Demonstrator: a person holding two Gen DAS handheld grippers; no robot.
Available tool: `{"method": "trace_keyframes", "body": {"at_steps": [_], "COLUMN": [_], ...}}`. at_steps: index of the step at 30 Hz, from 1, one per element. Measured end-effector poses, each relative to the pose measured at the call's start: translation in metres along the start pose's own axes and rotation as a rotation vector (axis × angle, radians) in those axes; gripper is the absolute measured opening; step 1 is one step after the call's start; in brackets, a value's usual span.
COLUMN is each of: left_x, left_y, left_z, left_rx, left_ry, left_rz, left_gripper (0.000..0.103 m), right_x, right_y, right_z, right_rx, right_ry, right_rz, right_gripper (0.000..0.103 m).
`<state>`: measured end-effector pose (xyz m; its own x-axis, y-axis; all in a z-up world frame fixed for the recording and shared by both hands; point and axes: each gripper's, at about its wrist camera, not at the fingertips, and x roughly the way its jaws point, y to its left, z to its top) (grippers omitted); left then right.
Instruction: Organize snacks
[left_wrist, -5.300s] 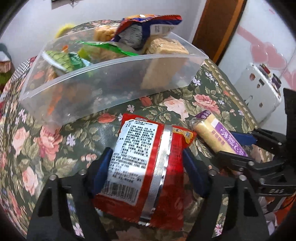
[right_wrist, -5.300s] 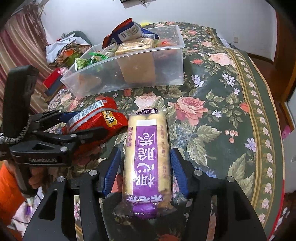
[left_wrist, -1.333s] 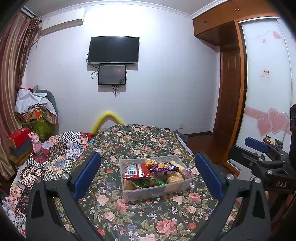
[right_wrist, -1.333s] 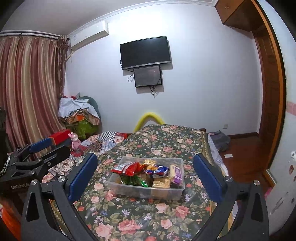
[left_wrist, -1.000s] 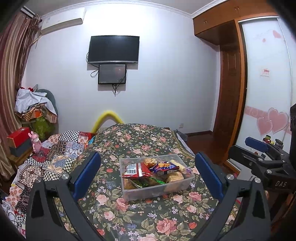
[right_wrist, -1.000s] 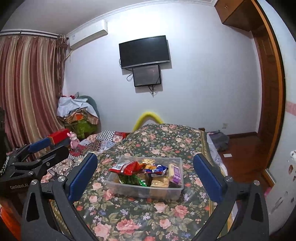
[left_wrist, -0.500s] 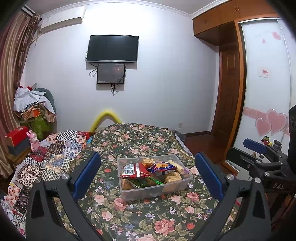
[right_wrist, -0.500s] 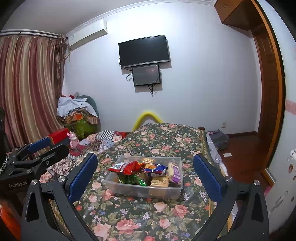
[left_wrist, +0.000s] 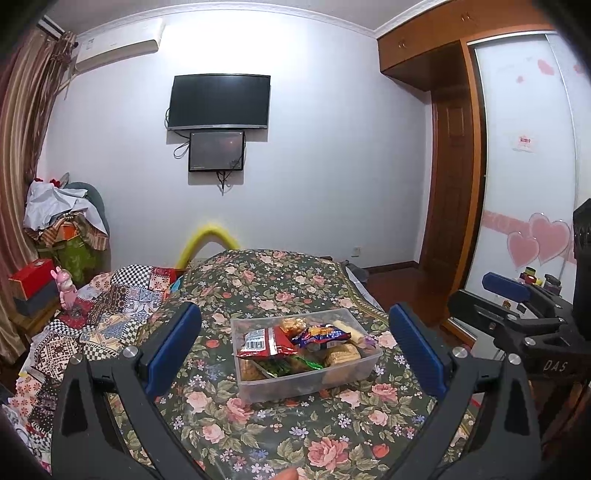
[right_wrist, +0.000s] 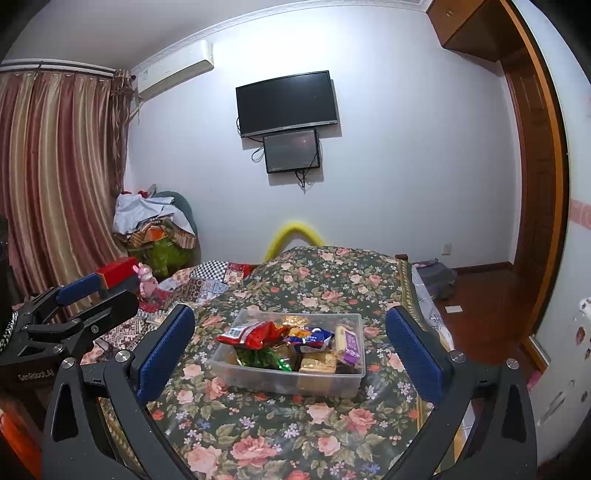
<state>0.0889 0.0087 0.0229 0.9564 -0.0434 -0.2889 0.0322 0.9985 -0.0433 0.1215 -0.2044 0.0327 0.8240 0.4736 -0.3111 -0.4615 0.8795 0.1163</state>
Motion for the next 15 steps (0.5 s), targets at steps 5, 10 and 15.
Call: {"method": "trace_keyframes", "body": {"at_steps": [5, 10, 15], "left_x": [0.0023, 0.0012, 0.0013], "left_y": [-0.0004, 0.0009, 0.0016], "left_z": [-0.0009, -0.0009, -0.0012], "left_rx": [-0.005, -0.011, -0.011], "left_ry": [0.008, 0.003, 0.009], "left_rz": [0.002, 0.009, 0.008], "left_gripper": [0.103, 0.103, 0.103], "right_x": [-0.0002, 0.0008, 0.0010], "right_y": [-0.0012, -0.0025, -0.0028], "right_z": [0.0008, 0.0014, 0.0011], "right_rx": [0.001, 0.002, 0.001], "right_ry": [0.001, 0.004, 0.005], "right_rz": [-0.002, -0.004, -0.005], "right_gripper": [0.103, 0.103, 0.103]}}
